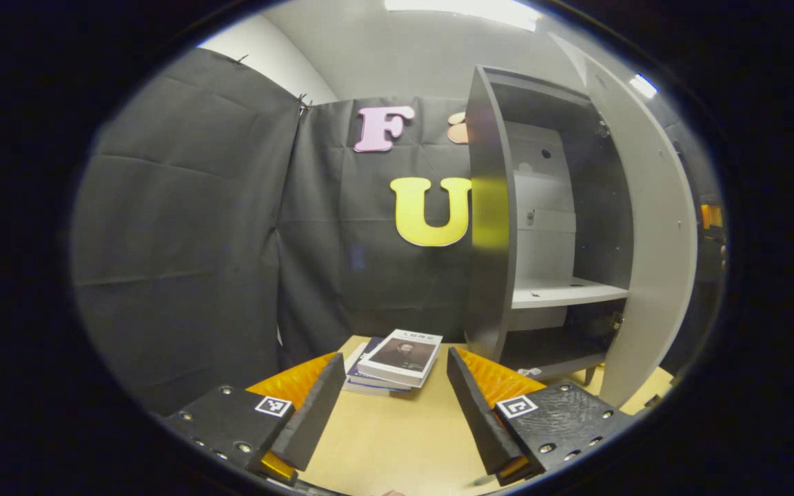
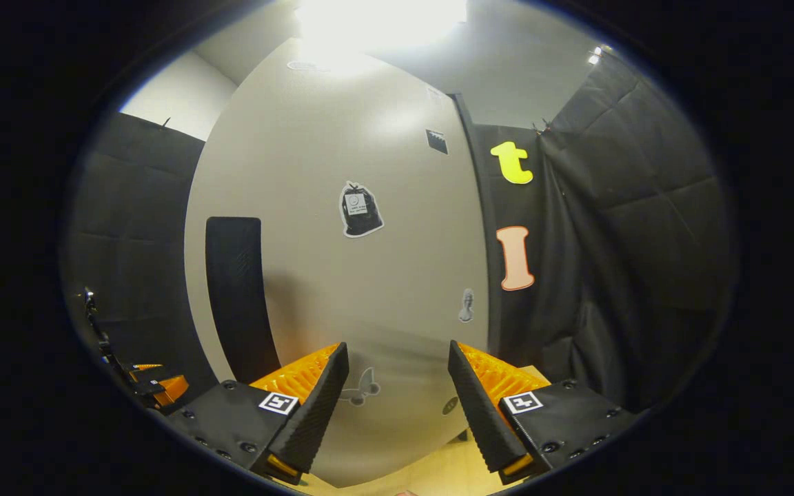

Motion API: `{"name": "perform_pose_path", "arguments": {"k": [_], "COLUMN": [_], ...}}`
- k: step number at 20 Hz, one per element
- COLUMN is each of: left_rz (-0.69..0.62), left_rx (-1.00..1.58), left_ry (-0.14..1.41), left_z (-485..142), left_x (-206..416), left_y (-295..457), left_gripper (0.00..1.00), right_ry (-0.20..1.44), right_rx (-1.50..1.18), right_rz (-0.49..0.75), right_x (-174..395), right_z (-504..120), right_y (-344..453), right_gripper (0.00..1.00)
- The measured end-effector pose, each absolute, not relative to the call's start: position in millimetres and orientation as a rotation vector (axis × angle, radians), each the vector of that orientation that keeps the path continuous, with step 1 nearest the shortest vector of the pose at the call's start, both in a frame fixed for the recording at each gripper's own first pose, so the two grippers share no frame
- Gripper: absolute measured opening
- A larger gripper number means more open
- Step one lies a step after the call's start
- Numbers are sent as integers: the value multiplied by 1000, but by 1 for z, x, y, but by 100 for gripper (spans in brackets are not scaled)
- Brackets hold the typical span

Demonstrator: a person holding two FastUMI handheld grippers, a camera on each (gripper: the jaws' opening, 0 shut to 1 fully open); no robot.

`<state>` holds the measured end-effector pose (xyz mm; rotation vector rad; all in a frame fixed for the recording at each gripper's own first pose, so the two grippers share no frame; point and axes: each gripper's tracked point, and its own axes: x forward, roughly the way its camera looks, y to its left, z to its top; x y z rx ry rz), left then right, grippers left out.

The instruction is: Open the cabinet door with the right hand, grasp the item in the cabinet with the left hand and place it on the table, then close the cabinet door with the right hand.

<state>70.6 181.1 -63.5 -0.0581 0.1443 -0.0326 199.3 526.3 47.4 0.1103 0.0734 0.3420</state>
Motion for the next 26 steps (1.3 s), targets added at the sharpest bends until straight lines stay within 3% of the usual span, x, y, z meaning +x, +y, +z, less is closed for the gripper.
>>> {"name": "perform_pose_path", "arguments": {"k": [2, 5, 6, 7, 9, 10, 12, 16, 20, 22, 23, 25, 26], "left_rz": [-25, -9, -4, -1, 0, -1, -8, -19, -47, -56, -58, -64, -68], "left_rx": [-52, -46, -46, -50, -55, -57, -50, -25, -6, 7, 12, 18, 19], "left_ry": [147, 153, 155, 158, 162, 163, 160, 138, 114, 84, 78, 67, 64], "left_z": [-65, -68, -68, -68, -69, -68, -61, -45, -21, -6, 1, 10, 14], "left_x": [69, 63, 62, 61, 61, 62, 62, 65, 69, 69, 68, 64, 62], "left_y": [190, 202, 205, 207, 207, 205, 199, 172, 127, 103, 92, 67, 56], "left_gripper": [92, 92, 92, 92, 89, 89, 89, 89, 94, 89, 92, 94, 94], "right_ry": [78, 88, 93, 98, 115, 121, 115, 99, 80, 68, 65, 68, 69], "right_rx": [126, 102, 91, 88, 95, 97, 93, 82, 75, 73, 70, 73, 79], "right_rz": [375, 391, 385, 387, 394, 397, 396, 404, 380, 357, 345, 324, 315], "right_x": [208, 221, 222, 222, 224, 225, 225, 220, 207, 203, 202, 201, 201], "right_z": [49, 46, 44, 40, 35, 33, 33, 39, 43, 44, 44, 42, 40], "right_y": [548, 569, 571, 571, 571, 570, 569, 559, 507, 478, 460, 431, 416], "right_gripper": [95, 95, 89, 96, 91, 97, 94, 98, 98, 93, 98, 93, 98]}}
